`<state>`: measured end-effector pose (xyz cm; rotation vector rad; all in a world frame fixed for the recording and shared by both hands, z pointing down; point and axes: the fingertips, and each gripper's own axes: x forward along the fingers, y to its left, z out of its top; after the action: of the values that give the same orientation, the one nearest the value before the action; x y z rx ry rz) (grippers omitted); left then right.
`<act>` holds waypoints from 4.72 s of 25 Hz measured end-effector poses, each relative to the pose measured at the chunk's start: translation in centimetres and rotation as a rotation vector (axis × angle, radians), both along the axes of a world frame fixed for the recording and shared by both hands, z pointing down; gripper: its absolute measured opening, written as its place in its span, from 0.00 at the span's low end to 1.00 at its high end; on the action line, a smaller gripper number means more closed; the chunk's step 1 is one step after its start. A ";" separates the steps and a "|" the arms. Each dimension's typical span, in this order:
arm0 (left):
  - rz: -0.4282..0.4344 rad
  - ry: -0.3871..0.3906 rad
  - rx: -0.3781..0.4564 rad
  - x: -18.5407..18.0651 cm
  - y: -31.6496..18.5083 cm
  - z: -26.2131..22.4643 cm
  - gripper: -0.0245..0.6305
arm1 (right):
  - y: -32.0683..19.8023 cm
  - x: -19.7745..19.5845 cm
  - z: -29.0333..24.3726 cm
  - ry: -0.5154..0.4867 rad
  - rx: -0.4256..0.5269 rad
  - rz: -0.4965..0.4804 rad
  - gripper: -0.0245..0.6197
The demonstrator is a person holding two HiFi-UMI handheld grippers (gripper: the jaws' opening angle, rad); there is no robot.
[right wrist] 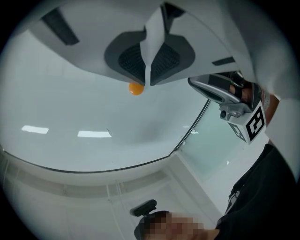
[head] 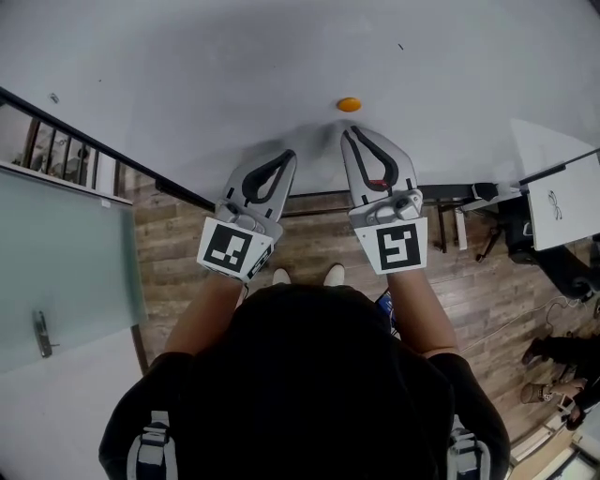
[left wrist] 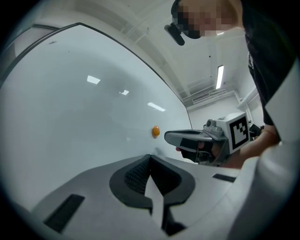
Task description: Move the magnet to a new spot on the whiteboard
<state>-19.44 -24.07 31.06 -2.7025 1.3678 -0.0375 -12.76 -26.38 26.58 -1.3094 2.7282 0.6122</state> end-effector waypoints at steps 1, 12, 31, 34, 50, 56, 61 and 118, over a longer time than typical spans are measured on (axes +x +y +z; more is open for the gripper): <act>0.007 0.004 0.002 -0.1 0.0 0.0 0.04 | 0.0 -0.1 -0.2 0.011 0.016 0.018 0.07; 0.048 0.027 0.008 -1.4 0.0 -0.3 0.04 | -1.7 -0.3 -1.6 0.108 0.102 0.173 0.21; 0.066 0.050 0.004 -3.3 0.5 -0.2 0.04 | -2.9 -0.3 -1.7 0.178 0.068 0.314 0.23; 0.063 0.051 0.007 -3.7 0.7 -0.3 0.04 | -3.1 -0.4 -1.8 0.161 0.053 0.316 0.23; 0.073 0.051 -0.003 -4.4 1.2 0.2 0.04 | -0.5 -0.9 -2.3 0.062 0.000 0.212 0.22; 0.083 0.051 0.003 -4.0 1.2 0.1 0.04 | 1.5 -0.8 -0.5 -0.005 -0.114 0.113 0.22; 0.091 0.053 0.004 -3.7 0.9 0.3 0.04 | 2.5 0.3 2.0 -0.001 -0.174 0.087 0.22; 0.137 0.023 -0.054 -1.5 2.4 3.6 0.04 | 4.6 2.0 7.7 -0.084 -0.331 -0.021 0.22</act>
<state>-20.96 -21.64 34.61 -2.8436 1.2006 -0.0320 -10.73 -21.82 34.26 -1.3269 2.8546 0.1005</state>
